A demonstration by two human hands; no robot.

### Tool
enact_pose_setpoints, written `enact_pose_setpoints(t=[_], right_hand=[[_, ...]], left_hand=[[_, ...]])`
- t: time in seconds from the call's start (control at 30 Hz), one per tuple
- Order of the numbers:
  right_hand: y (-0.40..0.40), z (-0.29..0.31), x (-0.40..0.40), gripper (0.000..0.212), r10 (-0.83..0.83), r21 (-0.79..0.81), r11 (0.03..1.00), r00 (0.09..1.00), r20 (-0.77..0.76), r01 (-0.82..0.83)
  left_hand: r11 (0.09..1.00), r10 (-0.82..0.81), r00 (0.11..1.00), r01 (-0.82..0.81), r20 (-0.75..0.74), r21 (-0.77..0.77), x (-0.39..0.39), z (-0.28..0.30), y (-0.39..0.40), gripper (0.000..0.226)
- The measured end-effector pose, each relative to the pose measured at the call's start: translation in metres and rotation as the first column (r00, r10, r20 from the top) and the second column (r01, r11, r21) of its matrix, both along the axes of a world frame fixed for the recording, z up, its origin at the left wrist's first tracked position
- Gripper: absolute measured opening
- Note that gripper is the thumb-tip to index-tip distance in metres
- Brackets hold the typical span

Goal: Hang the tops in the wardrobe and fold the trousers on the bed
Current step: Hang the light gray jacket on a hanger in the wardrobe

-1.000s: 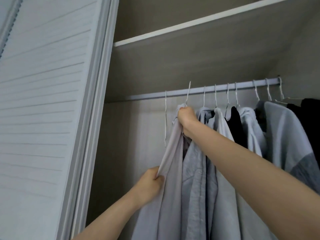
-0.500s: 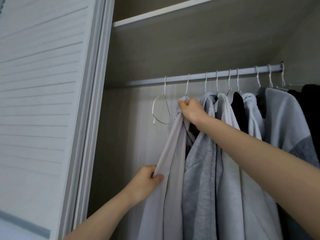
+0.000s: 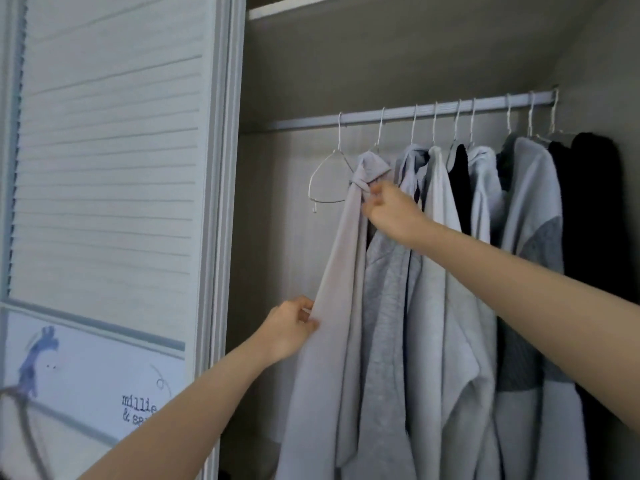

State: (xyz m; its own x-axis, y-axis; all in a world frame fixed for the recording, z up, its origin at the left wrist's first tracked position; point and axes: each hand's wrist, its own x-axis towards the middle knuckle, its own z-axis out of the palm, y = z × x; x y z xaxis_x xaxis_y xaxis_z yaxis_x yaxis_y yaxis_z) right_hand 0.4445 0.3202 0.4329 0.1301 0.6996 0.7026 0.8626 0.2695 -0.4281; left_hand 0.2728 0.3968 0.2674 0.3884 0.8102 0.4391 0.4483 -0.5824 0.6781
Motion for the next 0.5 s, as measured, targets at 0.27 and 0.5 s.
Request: enact_pose_setpoints(t=[0.27,0.5], right_hand=[[-0.066,-0.112,-0.033,0.046,0.152,-0.303,0.944,0.988,0.035,-0.134],[-0.121,-0.201,-0.061,0.039,0.33,-0.348,0.888,0.943,0.032,-0.299]], left_hand=[[0.994,0.093,0.995,-0.094,-0.026,-0.063,-0.039,-0.071,-0.072,0.023],[0.969,0.246,0.964,-0.243,0.096,-0.042,-0.087,-0.099,-0.167,0.018]])
